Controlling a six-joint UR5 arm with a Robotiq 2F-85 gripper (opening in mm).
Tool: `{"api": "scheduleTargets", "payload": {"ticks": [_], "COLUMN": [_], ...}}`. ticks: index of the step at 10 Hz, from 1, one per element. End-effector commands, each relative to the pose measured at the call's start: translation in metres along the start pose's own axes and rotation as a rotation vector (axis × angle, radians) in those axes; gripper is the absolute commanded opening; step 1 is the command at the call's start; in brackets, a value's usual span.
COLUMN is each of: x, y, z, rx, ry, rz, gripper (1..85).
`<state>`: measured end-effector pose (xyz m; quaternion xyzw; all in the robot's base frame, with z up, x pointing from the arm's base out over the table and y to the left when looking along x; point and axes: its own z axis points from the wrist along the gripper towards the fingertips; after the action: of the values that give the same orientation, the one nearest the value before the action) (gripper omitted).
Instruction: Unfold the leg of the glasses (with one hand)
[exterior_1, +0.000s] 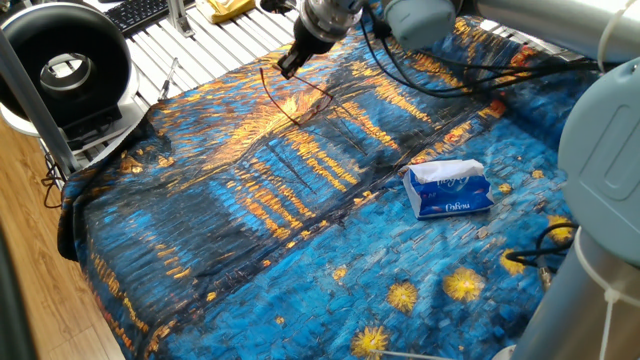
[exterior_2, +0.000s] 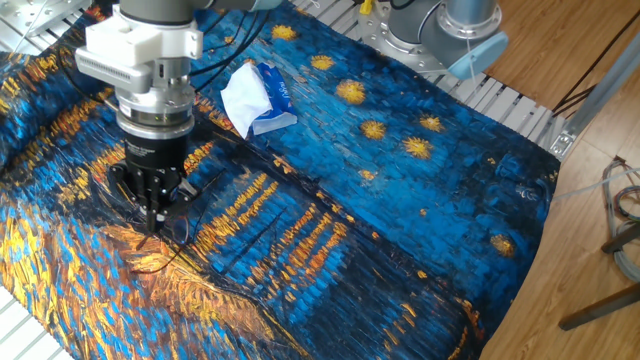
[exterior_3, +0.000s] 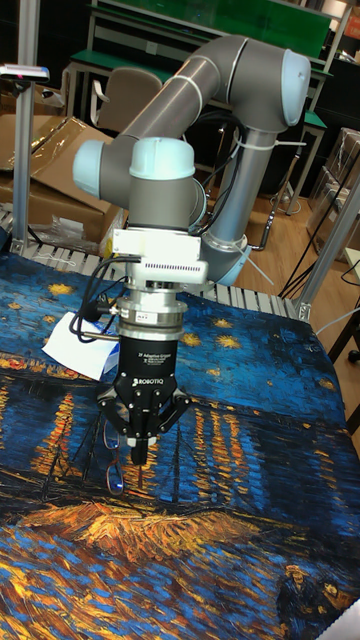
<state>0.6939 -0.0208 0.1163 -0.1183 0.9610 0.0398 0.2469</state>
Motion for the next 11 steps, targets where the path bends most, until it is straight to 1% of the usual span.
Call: {"api": "scheduleTargets", "payload": {"ticks": [1,2,3,6,7,9,10,11], "x": [0.004,0.005,0.005,0.008,0.015,0.034,0.043,0.051], "y": [0.002,0.005,0.005,0.006,0.006,-0.003,-0.010,-0.018], "z": [0.002,0.002,0.002,0.003,0.003,0.000,-0.004,-0.009], "rx": [-0.010,-0.021,-0.023,-0.029,-0.028,0.003,0.025,0.047], "ry": [0.009,0.012,0.009,0.022,0.050,0.129,0.173,0.216], "rz": [0.002,-0.011,-0.023,-0.035,-0.027,-0.018,-0.025,-0.031], "gripper": [1.3,9.3,13.7,21.3,23.0,23.0,22.7,18.7]}}
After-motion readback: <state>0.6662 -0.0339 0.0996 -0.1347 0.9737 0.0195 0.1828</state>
